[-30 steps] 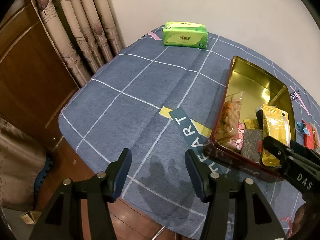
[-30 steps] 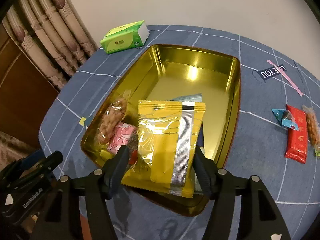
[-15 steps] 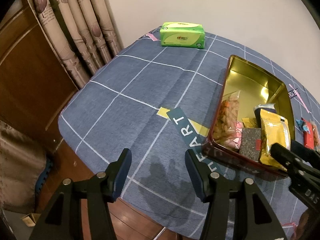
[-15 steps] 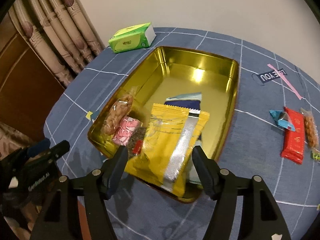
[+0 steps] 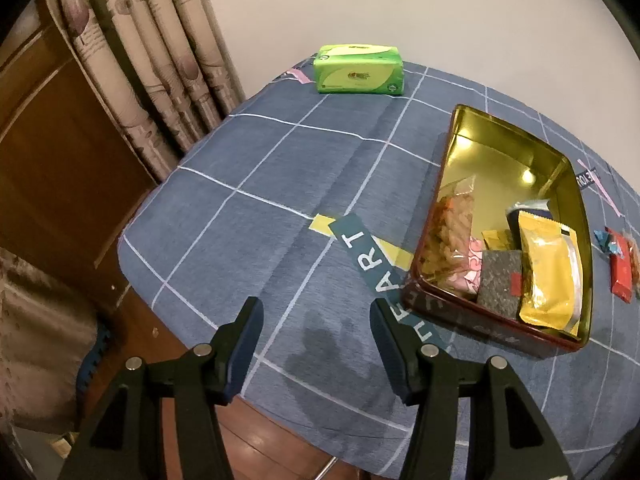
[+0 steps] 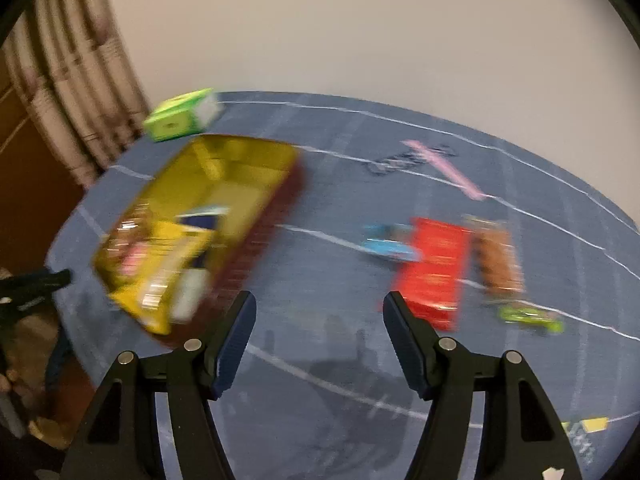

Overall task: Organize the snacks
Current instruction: 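Return the right tool to the snacks and grasp the green stick snack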

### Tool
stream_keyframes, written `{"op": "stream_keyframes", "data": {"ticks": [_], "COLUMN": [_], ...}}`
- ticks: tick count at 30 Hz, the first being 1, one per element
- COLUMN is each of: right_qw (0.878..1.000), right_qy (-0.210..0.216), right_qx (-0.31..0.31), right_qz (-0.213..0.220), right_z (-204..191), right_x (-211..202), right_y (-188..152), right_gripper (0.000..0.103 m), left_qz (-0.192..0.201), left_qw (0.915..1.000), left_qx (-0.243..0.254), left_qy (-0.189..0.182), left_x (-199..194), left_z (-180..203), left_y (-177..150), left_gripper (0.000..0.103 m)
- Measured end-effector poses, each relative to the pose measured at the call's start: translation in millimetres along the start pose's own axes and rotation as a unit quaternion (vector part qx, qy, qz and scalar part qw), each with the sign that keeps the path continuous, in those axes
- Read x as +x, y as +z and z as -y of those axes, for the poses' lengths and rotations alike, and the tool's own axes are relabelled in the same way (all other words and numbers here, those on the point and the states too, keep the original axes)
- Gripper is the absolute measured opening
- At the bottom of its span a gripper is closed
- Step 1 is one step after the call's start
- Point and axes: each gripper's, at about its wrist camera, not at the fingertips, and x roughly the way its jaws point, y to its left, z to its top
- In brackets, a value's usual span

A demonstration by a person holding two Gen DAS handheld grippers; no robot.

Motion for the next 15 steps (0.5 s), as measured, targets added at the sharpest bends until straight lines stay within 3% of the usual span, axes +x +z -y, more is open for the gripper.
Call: {"op": "stream_keyframes", "data": {"ticks": [7,11,15], "right_qw": [0.998,0.997,0.993], "right_qy": [-0.05,-0.034,-0.018], "right_qx": [-0.017,-0.048,-0.094], "right_qz": [-0.018,-0.043,-0.065], "right_z": [99.4,140.4,156.6], "right_x": [11.2,21.1,29.9], "right_y": [-5.9,-8.2,-13.4], "right_gripper": [0.063,0.063,0.063], "left_qz": [0.008,0.014,0.02], "left_qw": [0.9999,0.9996,0.9991], "left_qx": [0.014,0.023,0.036], "left_qy": [0.003,0.003,0.006], "left_x": [-3.2,-5.8,-12.4], "left_z": [7.6,14.1,22.2], "left_y": [-2.8,-4.1,-6.9], "left_gripper": [0.057,0.057,0.057]}}
